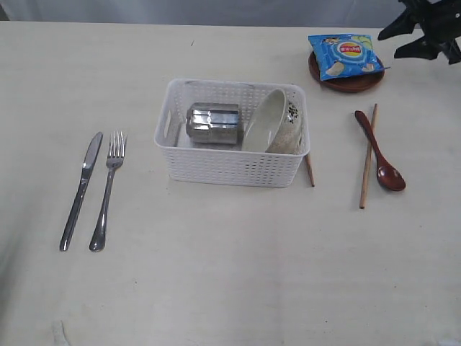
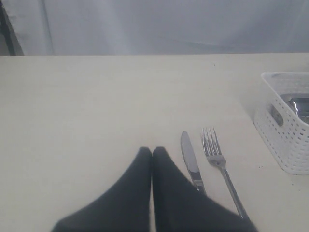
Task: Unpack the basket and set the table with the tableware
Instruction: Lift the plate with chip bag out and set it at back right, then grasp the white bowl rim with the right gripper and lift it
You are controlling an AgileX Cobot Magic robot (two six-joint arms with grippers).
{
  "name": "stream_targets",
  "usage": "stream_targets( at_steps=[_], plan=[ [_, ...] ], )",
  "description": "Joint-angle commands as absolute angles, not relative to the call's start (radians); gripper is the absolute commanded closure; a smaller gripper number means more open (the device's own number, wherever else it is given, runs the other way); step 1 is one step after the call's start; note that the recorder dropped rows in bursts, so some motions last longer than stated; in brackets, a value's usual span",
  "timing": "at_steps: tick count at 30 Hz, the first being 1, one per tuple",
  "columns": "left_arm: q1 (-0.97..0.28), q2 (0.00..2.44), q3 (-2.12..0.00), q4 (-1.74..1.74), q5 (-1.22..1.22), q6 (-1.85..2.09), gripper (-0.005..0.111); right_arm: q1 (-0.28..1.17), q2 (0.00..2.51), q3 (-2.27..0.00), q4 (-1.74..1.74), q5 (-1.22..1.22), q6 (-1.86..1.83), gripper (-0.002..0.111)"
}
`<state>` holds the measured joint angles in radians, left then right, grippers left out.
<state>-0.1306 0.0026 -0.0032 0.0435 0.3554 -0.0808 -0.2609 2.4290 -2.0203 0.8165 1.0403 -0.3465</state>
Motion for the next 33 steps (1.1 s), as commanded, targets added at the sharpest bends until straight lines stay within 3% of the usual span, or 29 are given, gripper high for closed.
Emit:
stream_targets(
  at_steps=[1, 10, 19, 27, 30, 33],
  plan=[
    [-0.129, 0.0, 0.0, 0.052, 0.345, -0.085, 0.107, -0.276, 2.375, -2.147, 0.813, 1.184, -0.346, 0.055],
    [-0.129, 0.0, 0.0, 0.052, 0.345, -0.085, 0.107, -0.193, 2.18, -2.244, 0.764, 1.221, -0.334, 0.064],
    [-0.129, 0.0, 0.0, 0.052, 0.345, -0.085, 0.107, 0.056, 2.032, -2.242, 0.439, 1.221, -0.167, 0.066],
    [-0.129, 0.0, 0.0, 0.052, 0.345, -0.085, 0.107, 0.289, 1.957, -2.068, 0.27, 1.221, -0.089, 0.1],
    [-0.129, 0.0, 0.0, 0.052, 0.345, -0.085, 0.107, 0.349, 1.929, -1.927, 0.2, 1.221, -0.034, 0.097],
    [-0.129, 0.0, 0.0, 0.052, 0.345, -0.085, 0.107, 0.388, 1.914, -1.808, 0.172, 1.221, 0.0, 0.087]
  ],
)
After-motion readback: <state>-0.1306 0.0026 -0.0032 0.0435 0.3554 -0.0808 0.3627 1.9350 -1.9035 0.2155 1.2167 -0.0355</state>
